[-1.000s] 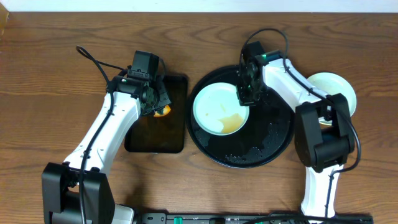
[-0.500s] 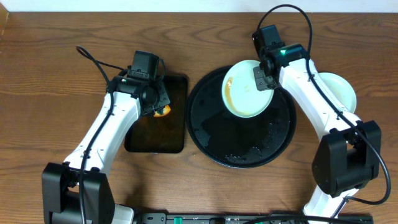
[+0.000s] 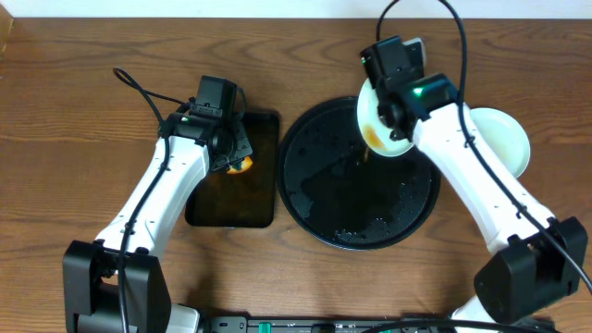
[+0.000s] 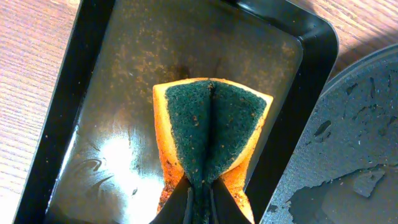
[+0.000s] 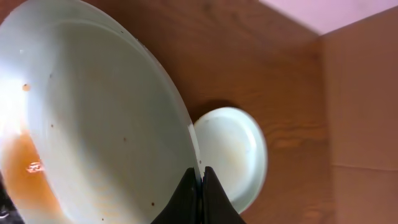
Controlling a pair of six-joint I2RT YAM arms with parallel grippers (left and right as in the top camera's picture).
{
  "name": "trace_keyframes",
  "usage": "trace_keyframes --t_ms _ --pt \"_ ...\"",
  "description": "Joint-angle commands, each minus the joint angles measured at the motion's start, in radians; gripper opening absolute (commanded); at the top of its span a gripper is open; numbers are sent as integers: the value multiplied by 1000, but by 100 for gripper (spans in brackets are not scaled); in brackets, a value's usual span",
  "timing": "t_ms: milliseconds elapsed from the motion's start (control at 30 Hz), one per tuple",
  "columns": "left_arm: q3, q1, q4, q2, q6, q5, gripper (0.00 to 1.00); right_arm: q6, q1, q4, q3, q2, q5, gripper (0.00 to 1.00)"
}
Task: Clean dirty plates on tray and stack at the side
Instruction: 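Lift the pale green plate and carry it right onto the plate stack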
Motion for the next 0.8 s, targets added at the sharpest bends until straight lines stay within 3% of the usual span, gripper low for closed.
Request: trace_keyframes --t_ms 0,333,767 --pt "-6 3 -3 7 6 -16 8 -8 59 -1 2 -16 185 1" --pt "-6 3 -2 7 6 -16 8 -7 187 10 2 -16 418 1" --pt "-6 3 1 7 6 -16 8 1 195 22 2 -16 417 1"
